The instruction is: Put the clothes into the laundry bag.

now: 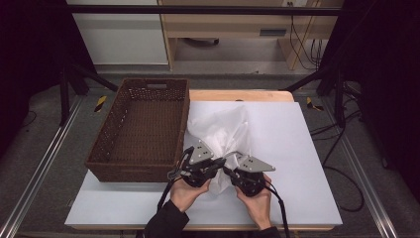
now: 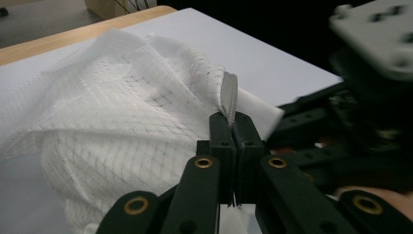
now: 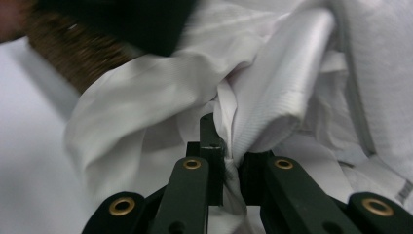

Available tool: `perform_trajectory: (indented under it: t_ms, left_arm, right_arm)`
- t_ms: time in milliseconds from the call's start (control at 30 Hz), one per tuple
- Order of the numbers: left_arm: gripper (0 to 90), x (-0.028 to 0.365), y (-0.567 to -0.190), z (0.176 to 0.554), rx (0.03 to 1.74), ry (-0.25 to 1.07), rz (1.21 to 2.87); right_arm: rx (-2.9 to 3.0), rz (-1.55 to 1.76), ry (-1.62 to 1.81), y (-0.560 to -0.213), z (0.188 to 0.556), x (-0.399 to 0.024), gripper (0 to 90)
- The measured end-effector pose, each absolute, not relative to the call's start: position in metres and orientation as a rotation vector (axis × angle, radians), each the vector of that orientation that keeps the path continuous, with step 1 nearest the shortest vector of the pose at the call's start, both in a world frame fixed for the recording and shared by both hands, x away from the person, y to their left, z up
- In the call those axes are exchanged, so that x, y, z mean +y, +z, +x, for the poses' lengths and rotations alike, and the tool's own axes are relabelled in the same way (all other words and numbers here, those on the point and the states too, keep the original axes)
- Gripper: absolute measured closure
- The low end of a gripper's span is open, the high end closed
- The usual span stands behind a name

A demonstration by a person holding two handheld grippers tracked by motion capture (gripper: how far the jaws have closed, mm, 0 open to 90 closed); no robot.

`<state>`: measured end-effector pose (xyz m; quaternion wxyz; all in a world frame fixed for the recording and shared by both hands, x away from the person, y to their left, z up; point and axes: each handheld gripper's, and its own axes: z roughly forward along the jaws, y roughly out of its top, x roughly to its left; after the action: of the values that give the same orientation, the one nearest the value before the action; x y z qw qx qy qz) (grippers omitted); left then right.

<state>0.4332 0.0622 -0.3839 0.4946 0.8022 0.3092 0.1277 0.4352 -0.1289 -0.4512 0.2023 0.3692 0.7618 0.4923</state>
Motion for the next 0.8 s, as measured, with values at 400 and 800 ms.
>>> perform_trajectory:
  t_ms: [400,800]
  left_arm:
    - [88.4,0.07,-0.405,0.443,0.783,0.289,1.974]
    - [88.4,0.07,-0.413,0.448,0.811,0.323,1.972]
  right_arm:
    - [2.033,1.103,1.358,-0.461,0.459,-0.133,63.4]
    - [1.967,1.22,1.182,-0.465,0.452,-0.209,60.7]
